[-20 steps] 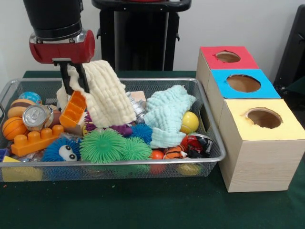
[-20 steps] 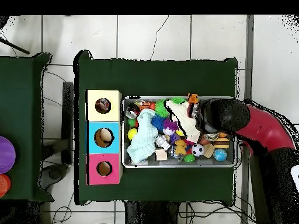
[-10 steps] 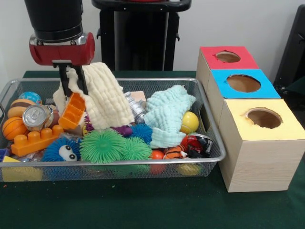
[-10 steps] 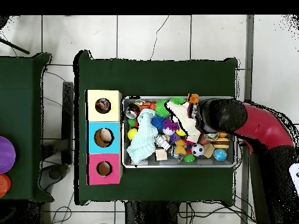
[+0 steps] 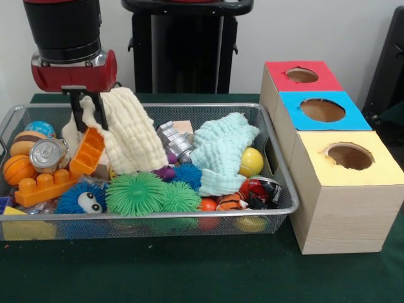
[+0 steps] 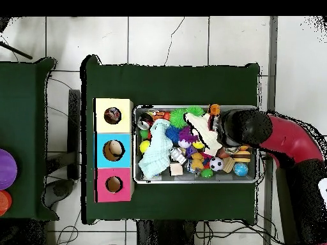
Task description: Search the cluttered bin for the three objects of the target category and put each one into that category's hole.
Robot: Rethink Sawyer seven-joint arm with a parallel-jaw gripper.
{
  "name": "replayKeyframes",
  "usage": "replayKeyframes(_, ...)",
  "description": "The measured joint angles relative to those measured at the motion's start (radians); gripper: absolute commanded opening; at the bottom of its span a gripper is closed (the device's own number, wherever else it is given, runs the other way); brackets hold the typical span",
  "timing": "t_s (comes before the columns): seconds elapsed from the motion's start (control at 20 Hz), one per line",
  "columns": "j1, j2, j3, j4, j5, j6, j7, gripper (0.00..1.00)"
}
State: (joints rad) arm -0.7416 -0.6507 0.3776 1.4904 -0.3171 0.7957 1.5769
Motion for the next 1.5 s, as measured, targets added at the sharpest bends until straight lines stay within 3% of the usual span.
replayKeyframes(0.65,-0.019,0.047,0.044,-0.079,-0.015,0.048,0.0,0.0)
replayKeyframes(0.7,-0.024,0.055,0.053,-0.091,-0.024,0.05,0.0,1.0)
replayKeyframes(1.5,-0.028,0.076,0.089,-0.137,-0.057,0.058,0.0,1.0)
